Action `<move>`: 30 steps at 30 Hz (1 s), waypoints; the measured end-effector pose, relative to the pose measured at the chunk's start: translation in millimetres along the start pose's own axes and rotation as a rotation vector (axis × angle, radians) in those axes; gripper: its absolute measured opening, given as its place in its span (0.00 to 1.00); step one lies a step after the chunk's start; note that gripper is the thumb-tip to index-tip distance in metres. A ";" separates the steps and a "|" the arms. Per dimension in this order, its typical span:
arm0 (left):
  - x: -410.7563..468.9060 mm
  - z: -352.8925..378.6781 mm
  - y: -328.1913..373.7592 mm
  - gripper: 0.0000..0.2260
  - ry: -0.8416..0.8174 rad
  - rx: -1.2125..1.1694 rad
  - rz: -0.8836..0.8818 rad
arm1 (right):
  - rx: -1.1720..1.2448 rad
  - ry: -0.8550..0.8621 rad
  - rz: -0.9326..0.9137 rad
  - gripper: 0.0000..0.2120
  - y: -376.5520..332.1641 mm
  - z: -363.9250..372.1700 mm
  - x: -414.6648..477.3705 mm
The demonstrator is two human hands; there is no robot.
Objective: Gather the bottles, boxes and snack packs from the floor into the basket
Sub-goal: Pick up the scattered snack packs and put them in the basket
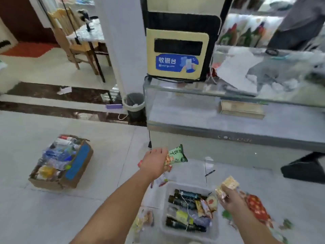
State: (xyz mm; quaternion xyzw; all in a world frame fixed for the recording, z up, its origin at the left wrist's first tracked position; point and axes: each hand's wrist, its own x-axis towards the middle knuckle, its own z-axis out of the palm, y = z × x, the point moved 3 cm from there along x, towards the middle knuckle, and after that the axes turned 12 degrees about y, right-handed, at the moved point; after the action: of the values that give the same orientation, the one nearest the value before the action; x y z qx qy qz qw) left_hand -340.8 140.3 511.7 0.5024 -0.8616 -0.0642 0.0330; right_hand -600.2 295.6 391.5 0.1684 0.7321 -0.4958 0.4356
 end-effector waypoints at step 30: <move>-7.9 428.2 -44.5 0.24 -0.276 -0.098 0.757 | 0.604 0.525 0.064 0.16 381.5 107.1 145.6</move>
State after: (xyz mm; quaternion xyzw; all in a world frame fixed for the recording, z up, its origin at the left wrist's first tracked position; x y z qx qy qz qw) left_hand -350.5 158.6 81.6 0.1342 -0.9780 -0.1552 -0.0379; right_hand -373.0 347.4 39.5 0.4328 0.6341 -0.6151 0.1797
